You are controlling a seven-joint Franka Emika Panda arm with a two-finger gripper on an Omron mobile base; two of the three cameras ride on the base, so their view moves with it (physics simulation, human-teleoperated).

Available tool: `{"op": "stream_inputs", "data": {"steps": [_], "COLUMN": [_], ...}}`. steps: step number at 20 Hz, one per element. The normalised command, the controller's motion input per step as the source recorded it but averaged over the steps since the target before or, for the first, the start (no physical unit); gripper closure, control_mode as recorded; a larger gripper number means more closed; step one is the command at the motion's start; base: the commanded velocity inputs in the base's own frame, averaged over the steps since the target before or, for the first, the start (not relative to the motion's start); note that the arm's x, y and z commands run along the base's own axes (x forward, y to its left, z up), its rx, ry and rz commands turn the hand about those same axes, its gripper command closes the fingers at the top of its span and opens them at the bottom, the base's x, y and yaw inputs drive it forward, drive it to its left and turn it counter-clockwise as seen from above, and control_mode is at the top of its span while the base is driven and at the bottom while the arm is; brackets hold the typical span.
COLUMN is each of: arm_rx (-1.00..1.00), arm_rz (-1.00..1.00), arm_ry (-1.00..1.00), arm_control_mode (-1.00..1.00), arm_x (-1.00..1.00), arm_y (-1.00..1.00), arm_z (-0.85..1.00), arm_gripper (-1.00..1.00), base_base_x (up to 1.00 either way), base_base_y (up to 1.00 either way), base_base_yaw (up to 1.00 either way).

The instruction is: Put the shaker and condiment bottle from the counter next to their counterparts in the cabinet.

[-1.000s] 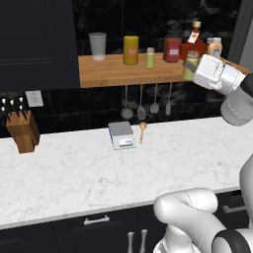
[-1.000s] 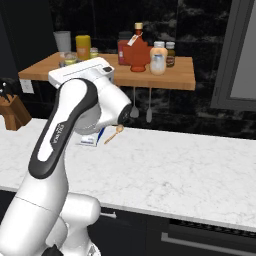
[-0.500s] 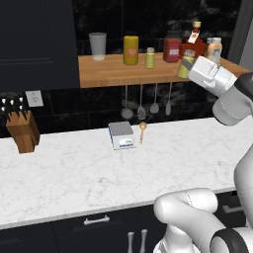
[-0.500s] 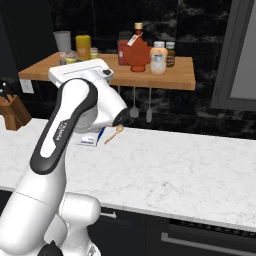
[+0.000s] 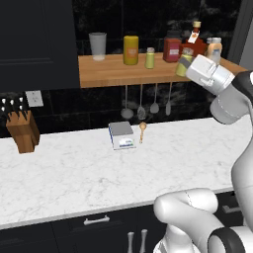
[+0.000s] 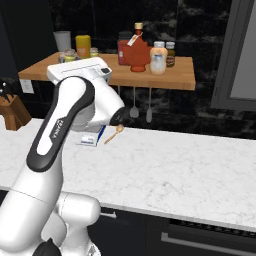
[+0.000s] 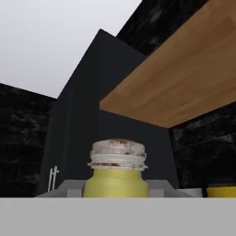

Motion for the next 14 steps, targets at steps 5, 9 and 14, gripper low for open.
{"op": "stream_inputs", "data": {"steps": [5, 9, 14], "arm_rx": [-0.04, -0.06, -0.03], "arm_rz": [-0.09, -0.1, -0.09], "arm_ry": [0.0, 0.0, 0.0], "arm_control_mode": [-1.0, -1.0, -1.0], "arm_x": [0.0, 0.0, 0.0], "arm_y": [0.0, 0.0, 0.0], "arm_z": [0.0, 0.0, 0.0], "arm_gripper": [1.0, 1.0, 1.0], "base_base_x": [0.0, 0.0, 0.0], "base_base_y": [0.0, 0.0, 0.0], "base_base_yaw": [0.0, 0.0, 0.0]}}
